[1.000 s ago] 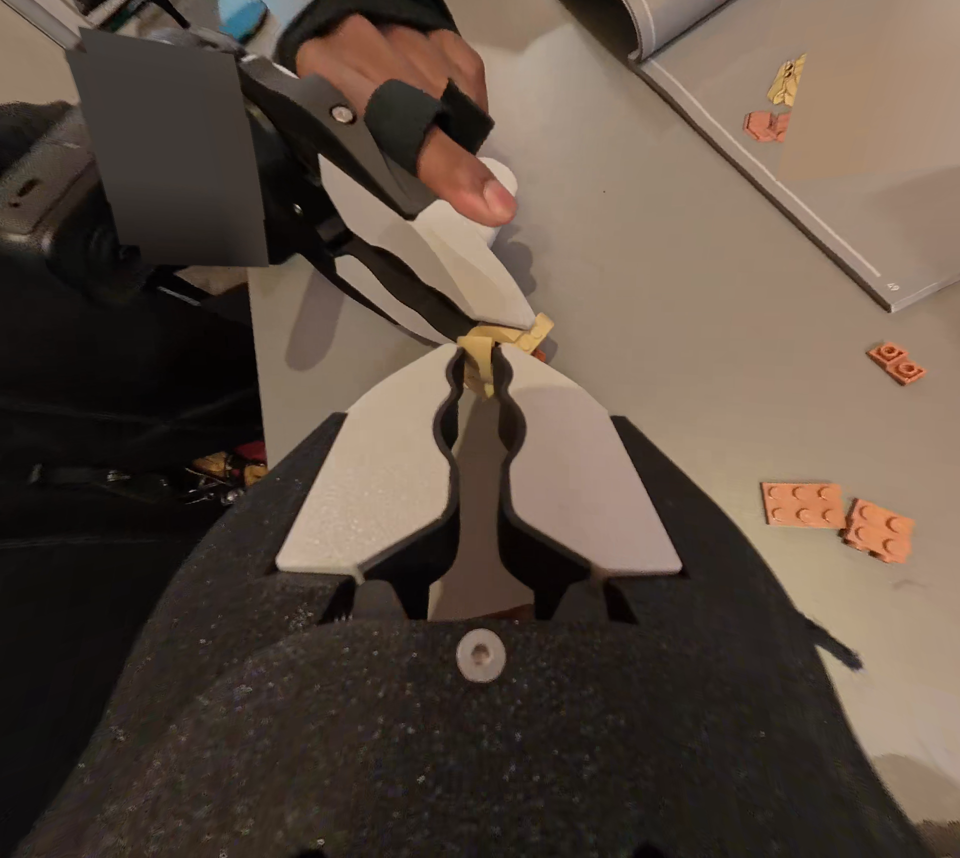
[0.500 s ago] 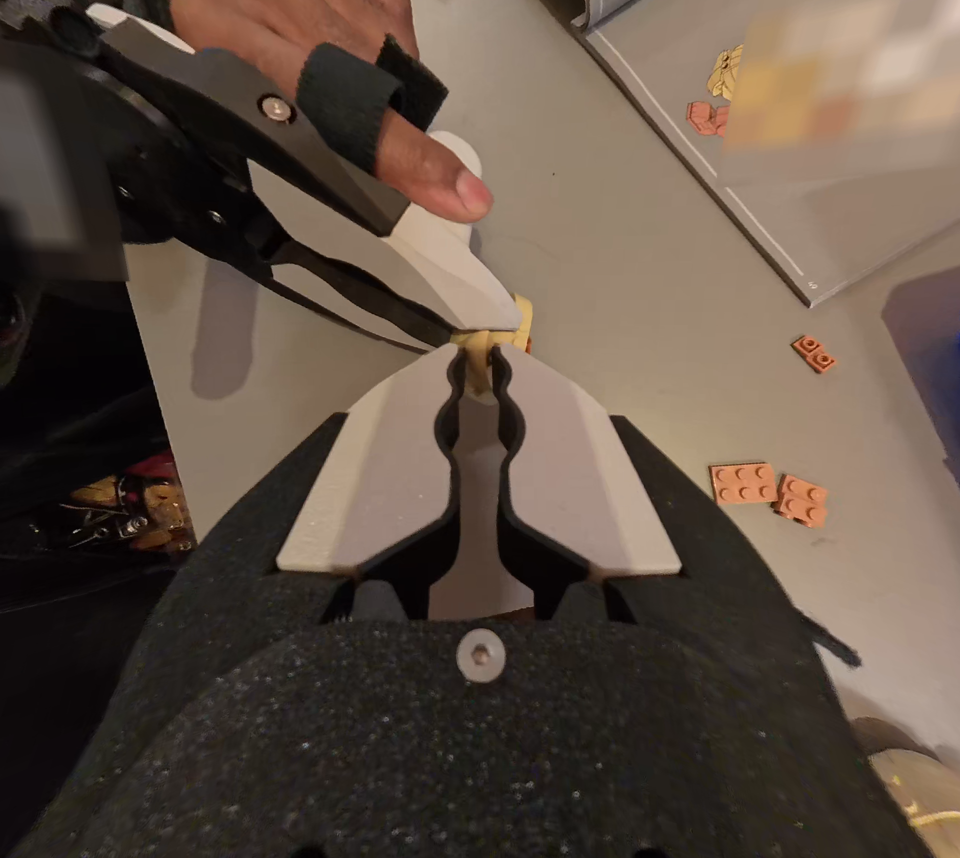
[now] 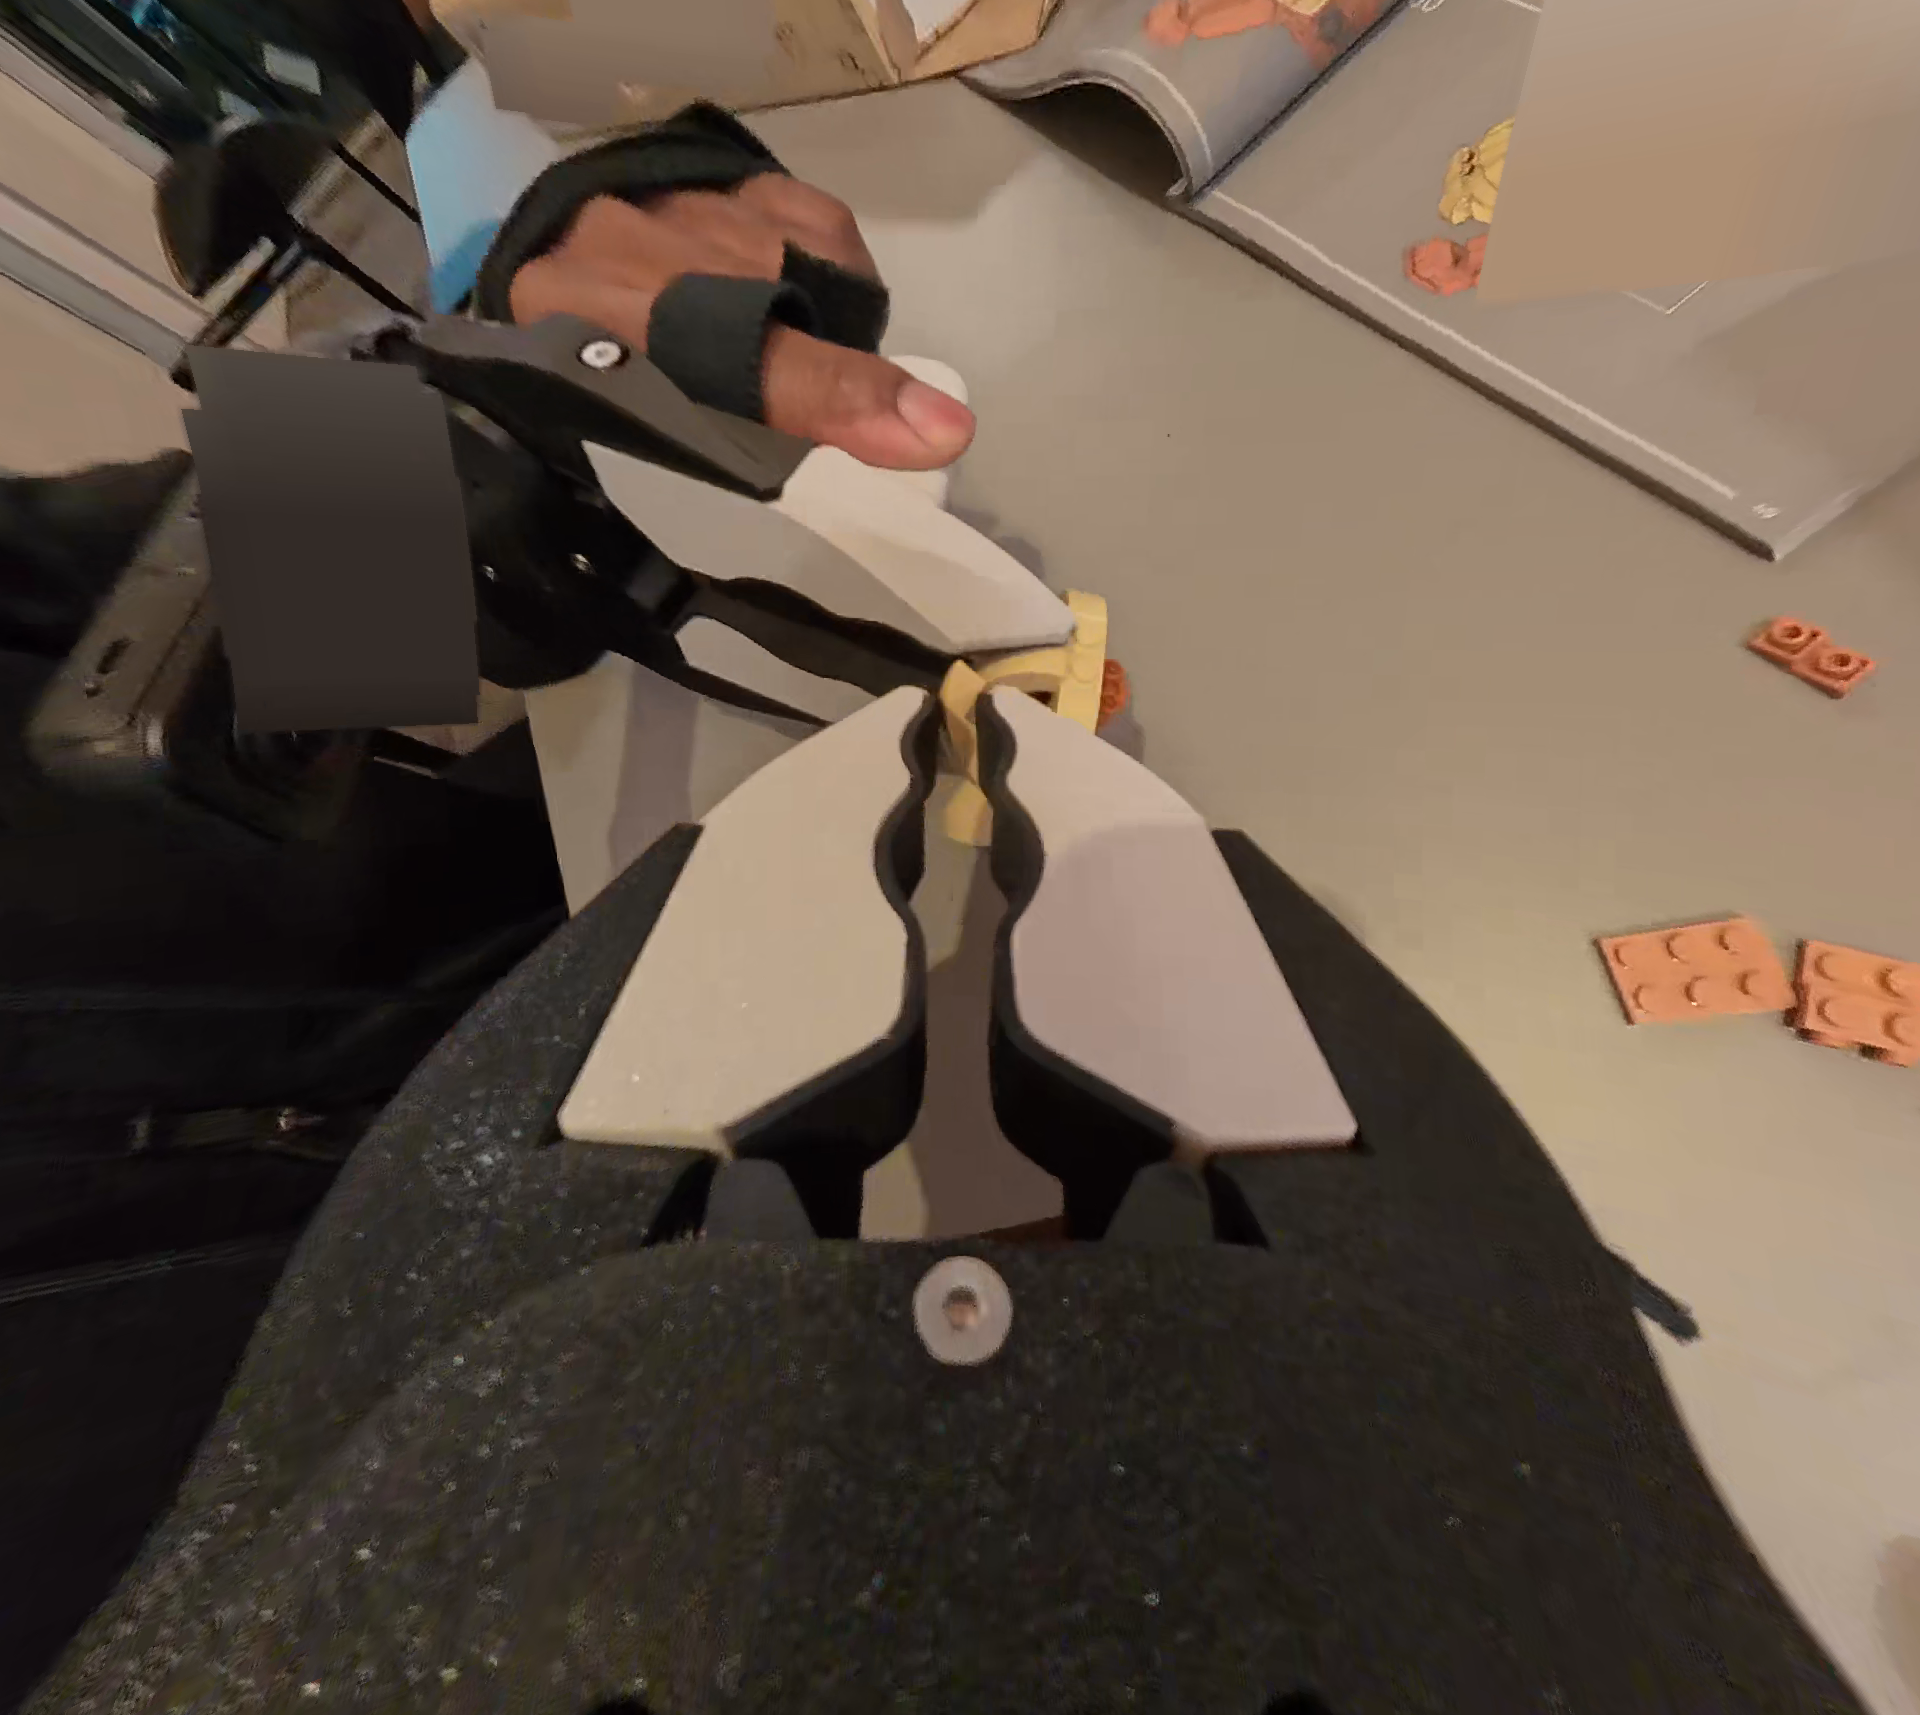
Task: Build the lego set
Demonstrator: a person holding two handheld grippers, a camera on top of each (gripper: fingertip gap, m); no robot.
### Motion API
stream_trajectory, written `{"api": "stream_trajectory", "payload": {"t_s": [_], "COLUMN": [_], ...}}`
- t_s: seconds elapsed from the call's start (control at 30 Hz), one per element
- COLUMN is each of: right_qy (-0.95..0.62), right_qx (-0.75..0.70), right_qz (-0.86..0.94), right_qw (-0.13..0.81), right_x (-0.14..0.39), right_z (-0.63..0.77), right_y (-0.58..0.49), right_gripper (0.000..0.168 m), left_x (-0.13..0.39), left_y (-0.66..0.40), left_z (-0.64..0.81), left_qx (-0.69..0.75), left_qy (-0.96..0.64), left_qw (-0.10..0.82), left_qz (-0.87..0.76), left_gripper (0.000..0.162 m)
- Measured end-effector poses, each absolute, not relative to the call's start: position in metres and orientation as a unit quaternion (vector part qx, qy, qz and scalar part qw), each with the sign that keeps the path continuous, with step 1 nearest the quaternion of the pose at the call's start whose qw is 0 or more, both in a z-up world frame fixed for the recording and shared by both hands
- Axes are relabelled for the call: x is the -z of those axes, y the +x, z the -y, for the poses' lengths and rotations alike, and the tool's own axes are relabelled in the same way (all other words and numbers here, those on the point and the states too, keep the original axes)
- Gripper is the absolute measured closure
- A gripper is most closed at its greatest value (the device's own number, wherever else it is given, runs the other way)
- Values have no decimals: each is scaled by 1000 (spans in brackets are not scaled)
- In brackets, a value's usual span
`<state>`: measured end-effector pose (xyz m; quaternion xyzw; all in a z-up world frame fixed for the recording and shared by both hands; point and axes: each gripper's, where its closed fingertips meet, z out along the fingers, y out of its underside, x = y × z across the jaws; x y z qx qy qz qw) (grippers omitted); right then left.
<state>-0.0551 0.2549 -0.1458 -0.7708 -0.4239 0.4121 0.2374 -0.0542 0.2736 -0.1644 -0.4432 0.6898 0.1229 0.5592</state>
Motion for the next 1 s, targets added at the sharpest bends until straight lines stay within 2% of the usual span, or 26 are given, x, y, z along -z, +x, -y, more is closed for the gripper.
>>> {"api": "stream_trajectory", "payload": {"t_s": [0.3,0.57,1.0], "right_qy": [-781,-752,-780], "right_qx": [-405,-528,-431], "right_qz": [398,334,364], "right_qw": [261,210,272], "right_x": [148,131,143], "right_z": [-263,-253,-266], "right_y": [-52,-58,-56], "right_gripper": [162,162,162], "left_x": [160,158,158], "left_y": [-54,-55,-55], "left_z": [-275,-276,-278], "left_qx": [-121,-119,-116], "left_qy": [-446,-447,-451], "left_qw": [572,578,583], "left_qz": [-678,-672,-666], "left_gripper": [140,140,140]}}
